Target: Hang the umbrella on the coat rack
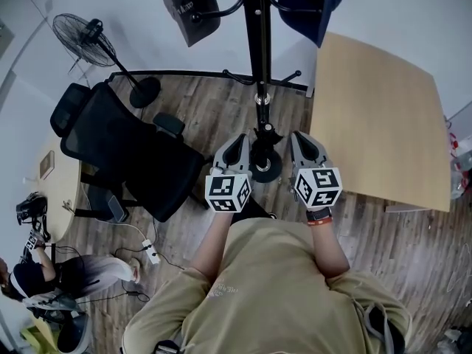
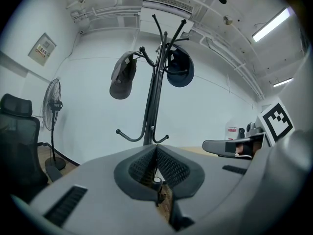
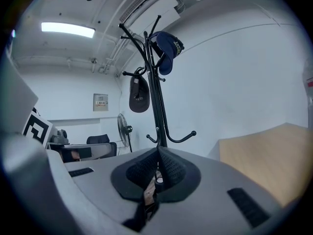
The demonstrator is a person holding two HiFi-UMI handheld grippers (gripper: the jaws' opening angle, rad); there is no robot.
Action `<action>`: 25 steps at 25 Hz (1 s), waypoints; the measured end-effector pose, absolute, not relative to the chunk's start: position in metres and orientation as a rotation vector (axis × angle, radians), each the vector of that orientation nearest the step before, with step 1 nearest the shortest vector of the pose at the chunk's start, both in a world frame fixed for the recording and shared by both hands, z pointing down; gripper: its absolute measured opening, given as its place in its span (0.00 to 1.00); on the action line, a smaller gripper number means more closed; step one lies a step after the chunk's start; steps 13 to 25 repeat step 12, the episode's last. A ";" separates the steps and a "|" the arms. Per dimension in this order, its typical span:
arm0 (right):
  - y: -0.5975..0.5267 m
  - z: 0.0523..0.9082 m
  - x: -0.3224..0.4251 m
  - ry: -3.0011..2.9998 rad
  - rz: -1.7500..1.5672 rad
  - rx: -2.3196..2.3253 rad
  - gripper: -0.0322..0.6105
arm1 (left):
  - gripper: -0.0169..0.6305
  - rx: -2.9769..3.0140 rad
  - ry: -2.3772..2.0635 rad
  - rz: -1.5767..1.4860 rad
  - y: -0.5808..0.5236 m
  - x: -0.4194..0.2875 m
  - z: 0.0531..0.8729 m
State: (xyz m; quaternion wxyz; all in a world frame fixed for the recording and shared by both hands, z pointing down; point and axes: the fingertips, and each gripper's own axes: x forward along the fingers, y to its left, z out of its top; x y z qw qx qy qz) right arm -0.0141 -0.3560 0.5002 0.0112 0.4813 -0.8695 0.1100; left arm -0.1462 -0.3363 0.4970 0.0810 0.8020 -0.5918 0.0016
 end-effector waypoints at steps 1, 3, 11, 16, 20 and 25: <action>-0.355 0.501 -0.015 -2.710 0.343 1.503 0.07 | 0.06 2.398 -1.766 0.006 -0.336 -0.146 0.498; -0.355 0.502 -0.016 -2.708 0.341 1.504 0.07 | 0.06 2.399 -1.762 0.008 -0.336 -0.146 0.499; -0.353 0.499 -0.024 -2.714 0.340 1.503 0.07 | 0.06 2.410 -1.750 0.005 -0.337 -0.150 0.497; -0.352 0.499 -0.027 -2.715 0.342 1.502 0.07 | 0.06 2.412 -1.748 0.004 -0.336 -0.151 0.497; -0.352 0.499 -0.027 -2.715 0.342 1.502 0.07 | 0.06 2.412 -1.748 0.004 -0.336 -0.151 0.497; -0.352 0.499 -0.027 -2.715 0.342 1.502 0.07 | 0.06 2.412 -1.748 0.004 -0.336 -0.151 0.497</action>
